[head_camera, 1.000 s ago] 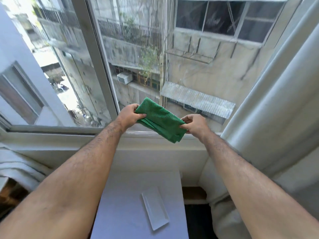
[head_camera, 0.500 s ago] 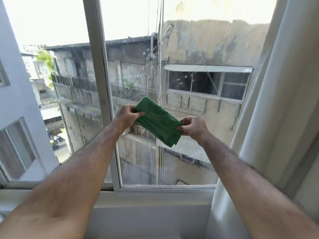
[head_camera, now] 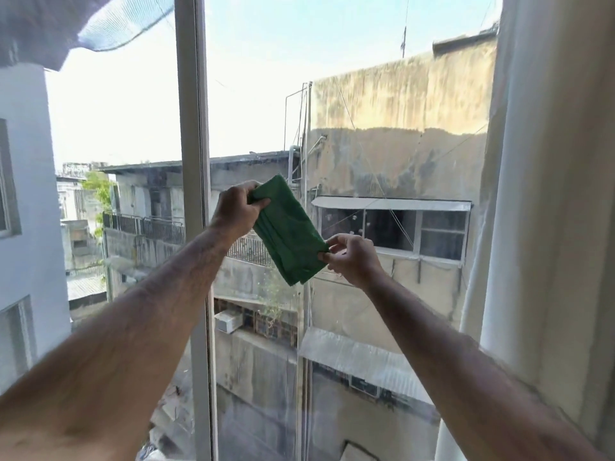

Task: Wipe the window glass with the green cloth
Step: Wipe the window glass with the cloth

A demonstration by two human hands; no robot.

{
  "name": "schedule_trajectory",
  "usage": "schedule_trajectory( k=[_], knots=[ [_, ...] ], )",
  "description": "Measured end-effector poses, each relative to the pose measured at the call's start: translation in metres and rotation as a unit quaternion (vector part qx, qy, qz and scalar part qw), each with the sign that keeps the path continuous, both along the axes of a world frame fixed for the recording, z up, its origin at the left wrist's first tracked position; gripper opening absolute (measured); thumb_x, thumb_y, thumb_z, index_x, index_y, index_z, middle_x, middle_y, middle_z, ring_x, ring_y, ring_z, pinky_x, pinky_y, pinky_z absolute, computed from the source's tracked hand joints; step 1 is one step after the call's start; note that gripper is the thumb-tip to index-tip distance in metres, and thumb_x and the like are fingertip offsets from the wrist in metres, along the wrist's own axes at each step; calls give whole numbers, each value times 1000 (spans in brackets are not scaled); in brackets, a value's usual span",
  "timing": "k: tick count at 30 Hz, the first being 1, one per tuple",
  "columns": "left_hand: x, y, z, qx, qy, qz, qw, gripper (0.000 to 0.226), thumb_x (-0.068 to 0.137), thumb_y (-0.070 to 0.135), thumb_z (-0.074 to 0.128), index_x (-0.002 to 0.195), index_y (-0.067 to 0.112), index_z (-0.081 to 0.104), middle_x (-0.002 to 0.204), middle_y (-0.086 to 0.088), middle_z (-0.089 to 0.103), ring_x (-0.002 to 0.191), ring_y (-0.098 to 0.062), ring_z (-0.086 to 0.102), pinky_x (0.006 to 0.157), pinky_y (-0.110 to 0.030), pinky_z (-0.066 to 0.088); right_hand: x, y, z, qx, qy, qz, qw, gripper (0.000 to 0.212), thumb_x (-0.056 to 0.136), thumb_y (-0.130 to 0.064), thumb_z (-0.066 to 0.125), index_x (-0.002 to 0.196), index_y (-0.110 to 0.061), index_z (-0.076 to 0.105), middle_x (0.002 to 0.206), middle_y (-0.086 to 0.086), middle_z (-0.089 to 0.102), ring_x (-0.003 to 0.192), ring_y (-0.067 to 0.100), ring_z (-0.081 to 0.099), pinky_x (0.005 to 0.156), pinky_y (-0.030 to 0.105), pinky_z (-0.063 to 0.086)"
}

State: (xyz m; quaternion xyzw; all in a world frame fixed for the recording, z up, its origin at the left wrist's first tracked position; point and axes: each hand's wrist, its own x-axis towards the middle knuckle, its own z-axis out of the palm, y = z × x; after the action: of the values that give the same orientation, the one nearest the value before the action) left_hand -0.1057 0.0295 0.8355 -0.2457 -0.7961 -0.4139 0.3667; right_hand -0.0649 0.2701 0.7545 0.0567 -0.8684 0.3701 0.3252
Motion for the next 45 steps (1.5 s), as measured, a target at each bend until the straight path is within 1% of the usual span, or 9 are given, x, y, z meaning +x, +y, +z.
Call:
schedule_trajectory(
  k=[3,6,11,16,22,27,32,38,45],
  knots=[
    [-10,-3,27,-32,28,15,999,29,98,7,68,125,1,69,117,-20,73,99,-24,61,85,-28,51,-6,32,14,182,136,-90,970,38,91,-35,82,115,-7,76,100,11,76,84,23,69,76,27,55],
    [-21,-8,43,-80,36,28,996,29,96,5,70,124,1,71,116,-20,75,95,-20,59,84,-26,50,-16,82,37,219,263,-233,910,47,100,-43,58,122,-3,69,118,22,69,107,38,67,90,46,62],
    [-49,3,45,-102,97,74,987,28,92,6,75,120,7,75,110,-18,77,96,-24,60,86,-36,48,-34,147,70,266,274,-312,870,41,112,-25,47,148,-8,56,163,20,48,153,42,44,112,62,52],
    [-80,19,30,-122,183,248,944,28,85,12,82,112,9,75,108,-16,64,106,-34,58,85,-47,51,-57,171,65,238,247,-296,892,51,111,-19,50,162,-19,45,175,15,32,162,40,32,119,71,43],
    [-87,36,7,-79,267,246,929,11,96,-2,62,92,5,55,68,-9,60,50,-24,53,45,-29,43,-76,185,46,252,276,-296,879,59,115,-33,38,171,-25,22,182,9,9,169,33,9,133,63,23],
    [-112,60,-38,-68,287,243,924,28,102,9,55,126,-4,61,113,-24,64,99,-37,65,79,-50,63,-87,190,37,268,299,-307,863,61,115,-45,27,171,-20,23,181,13,12,169,34,10,135,59,19],
    [-140,69,-101,-105,294,251,916,63,108,44,43,158,6,38,165,-22,36,155,-37,32,126,-63,26,-94,192,34,262,327,-315,852,61,115,-44,26,171,-18,25,180,15,16,168,36,13,136,59,19],
    [-156,80,-92,-59,299,283,909,59,110,39,40,162,13,29,171,-17,26,160,-36,21,126,-62,26,-99,191,33,265,346,-323,840,59,115,-40,29,171,-19,24,181,14,15,169,34,11,135,60,18],
    [-136,168,-2,34,276,291,916,58,112,46,28,161,15,33,170,-14,31,159,-32,25,129,-54,25,-97,190,29,268,354,-328,834,59,115,-41,27,171,-19,25,180,15,16,169,34,12,136,58,18]
  ],
)
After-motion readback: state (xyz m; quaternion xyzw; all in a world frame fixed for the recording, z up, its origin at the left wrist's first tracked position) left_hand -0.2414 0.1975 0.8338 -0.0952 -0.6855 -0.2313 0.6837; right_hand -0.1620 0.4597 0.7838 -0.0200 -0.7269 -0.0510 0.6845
